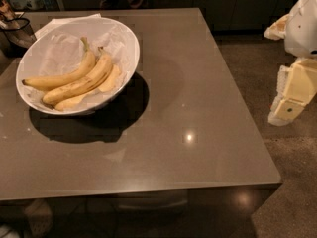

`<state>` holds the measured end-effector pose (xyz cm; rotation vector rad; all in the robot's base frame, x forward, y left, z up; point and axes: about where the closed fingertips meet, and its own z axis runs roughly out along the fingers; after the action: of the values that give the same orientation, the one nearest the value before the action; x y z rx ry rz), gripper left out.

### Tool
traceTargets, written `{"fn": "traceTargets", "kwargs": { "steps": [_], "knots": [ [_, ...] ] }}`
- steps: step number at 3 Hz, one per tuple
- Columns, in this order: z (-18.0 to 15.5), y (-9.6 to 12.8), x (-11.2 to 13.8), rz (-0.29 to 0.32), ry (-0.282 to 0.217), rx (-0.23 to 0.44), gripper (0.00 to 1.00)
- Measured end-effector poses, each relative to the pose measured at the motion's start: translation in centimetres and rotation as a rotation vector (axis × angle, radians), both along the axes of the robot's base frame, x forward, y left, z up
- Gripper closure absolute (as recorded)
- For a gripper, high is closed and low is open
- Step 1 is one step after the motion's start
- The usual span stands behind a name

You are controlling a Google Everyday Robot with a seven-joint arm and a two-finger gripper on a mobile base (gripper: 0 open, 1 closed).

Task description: Pick banana from white bowl

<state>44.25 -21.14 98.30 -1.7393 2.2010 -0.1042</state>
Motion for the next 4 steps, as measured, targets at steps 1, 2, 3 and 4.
{"fn": "traceTargets", "kwargs": {
  "steps": [1,2,3,4],
  "knots": [
    [0.9,1.8,1.5,0.078,-0.012,0.000,0.00],
    [1.2,4.6,3.6,0.178,-0.019,-0.022,0.00],
    [1.2,4.6,3.6,0.178,-0.019,-0.022,0.00],
    [2.1,6.5,5.3,0.227,-0.078,-0.032,0.00]
  ]
}}
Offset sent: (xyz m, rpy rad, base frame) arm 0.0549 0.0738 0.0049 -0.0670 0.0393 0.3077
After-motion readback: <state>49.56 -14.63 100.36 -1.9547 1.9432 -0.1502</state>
